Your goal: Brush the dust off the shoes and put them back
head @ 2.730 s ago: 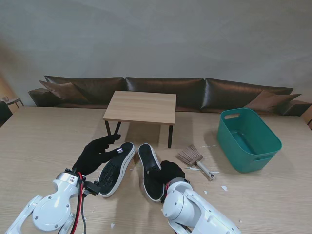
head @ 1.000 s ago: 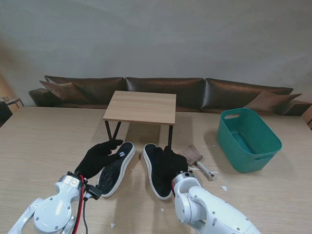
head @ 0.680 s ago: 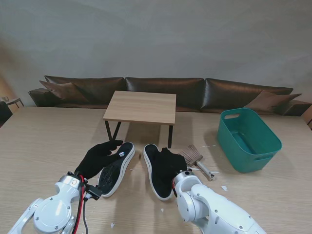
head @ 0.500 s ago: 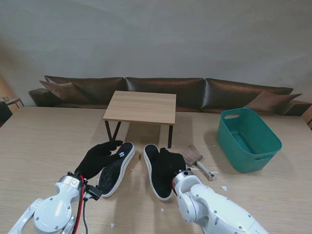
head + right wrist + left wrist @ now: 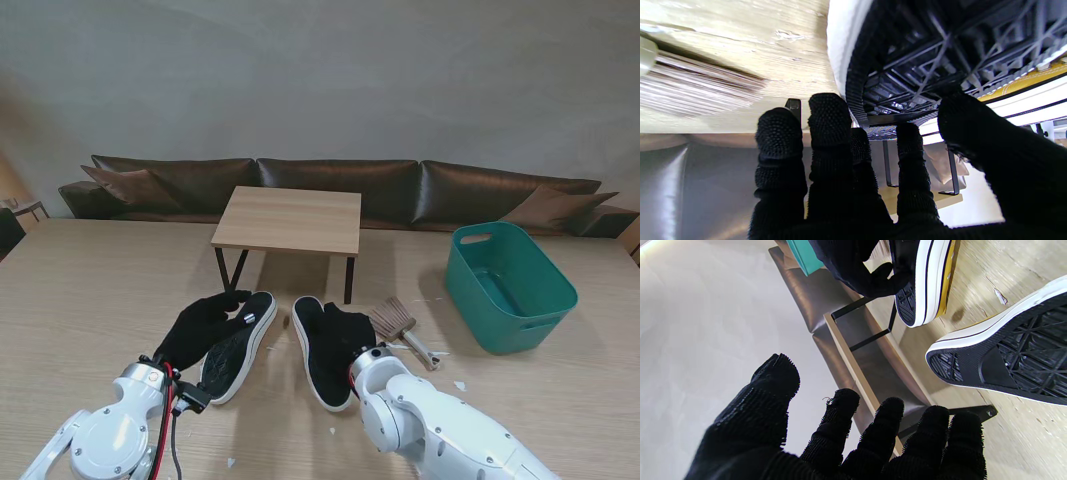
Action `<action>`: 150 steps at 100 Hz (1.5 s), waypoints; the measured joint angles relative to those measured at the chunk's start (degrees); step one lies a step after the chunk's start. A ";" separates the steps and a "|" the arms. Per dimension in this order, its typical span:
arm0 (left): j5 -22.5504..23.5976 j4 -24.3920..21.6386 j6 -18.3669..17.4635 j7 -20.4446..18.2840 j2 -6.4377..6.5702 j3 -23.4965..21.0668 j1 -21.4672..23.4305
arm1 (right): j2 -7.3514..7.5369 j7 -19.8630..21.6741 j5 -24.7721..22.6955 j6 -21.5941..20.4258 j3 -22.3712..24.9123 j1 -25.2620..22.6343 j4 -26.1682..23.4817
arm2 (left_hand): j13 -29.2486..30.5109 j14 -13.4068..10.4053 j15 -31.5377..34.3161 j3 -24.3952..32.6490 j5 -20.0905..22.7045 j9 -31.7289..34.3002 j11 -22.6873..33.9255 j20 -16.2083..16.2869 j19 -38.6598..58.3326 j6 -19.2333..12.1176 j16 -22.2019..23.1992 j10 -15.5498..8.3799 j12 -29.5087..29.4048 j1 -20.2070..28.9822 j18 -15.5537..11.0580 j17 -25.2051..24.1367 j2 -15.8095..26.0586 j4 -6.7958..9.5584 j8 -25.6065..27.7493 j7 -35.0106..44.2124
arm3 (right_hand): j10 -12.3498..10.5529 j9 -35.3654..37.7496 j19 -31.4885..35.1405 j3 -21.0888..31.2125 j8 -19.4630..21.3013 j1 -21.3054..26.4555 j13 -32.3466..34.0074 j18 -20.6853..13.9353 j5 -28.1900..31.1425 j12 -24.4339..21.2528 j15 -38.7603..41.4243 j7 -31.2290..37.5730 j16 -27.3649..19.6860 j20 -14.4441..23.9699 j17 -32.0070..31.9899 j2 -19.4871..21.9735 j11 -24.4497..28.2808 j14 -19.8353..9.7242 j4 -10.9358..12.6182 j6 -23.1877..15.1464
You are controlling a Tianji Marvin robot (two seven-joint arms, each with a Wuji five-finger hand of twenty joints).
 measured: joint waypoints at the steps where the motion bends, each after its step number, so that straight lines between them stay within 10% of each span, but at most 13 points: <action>1: 0.00 -0.01 0.02 0.02 0.00 0.00 0.02 | 0.00 0.01 0.04 0.00 -0.04 0.04 0.01 | 0.00 0.00 0.00 0.00 0.00 0.00 0.00 0.00 0.00 0.00 0.00 0.00 0.00 0.00 0.00 0.00 0.00 0.00 0.00 0.00 | 0.08 0.00 0.00 0.01 0.00 0.02 0.00 0.00 0.00 0.07 0.00 0.05 0.04 0.00 0.00 0.00 0.00 0.00 0.00 0.04; 67: 0.06 -0.48 0.74 0.87 -0.25 0.30 0.78 | 0.18 -0.13 -1.38 -0.49 -0.08 -0.05 -0.10 | 0.01 0.00 0.00 -0.14 0.02 0.00 0.00 0.02 -0.01 0.00 0.49 0.00 0.00 0.00 0.00 -0.06 0.00 0.00 0.01 0.00 | 0.78 0.81 -6.98 0.10 -2.32 -0.38 -2.19 -0.07 0.10 0.66 -8.77 -0.29 -1.53 -1.64 0.00 -1.09 -2.20 2.60 0.75 0.77; 150: 0.08 -0.19 -0.47 0.46 -0.21 -0.39 0.82 | 0.16 -2.79 -4.00 0.73 2.84 -4.41 -1.77 | 0.01 0.00 0.00 -1.24 0.04 0.06 0.00 0.05 -0.01 0.00 0.50 0.00 0.01 0.00 0.00 -0.08 0.79 0.01 0.01 0.00 | -4.28 1.99 -10.68 -8.35 -5.90 -5.32 -4.15 0.51 -2.12 -3.86 -15.92 -3.90 -4.23 -3.78 0.00 7.27 -4.43 3.04 2.44 2.14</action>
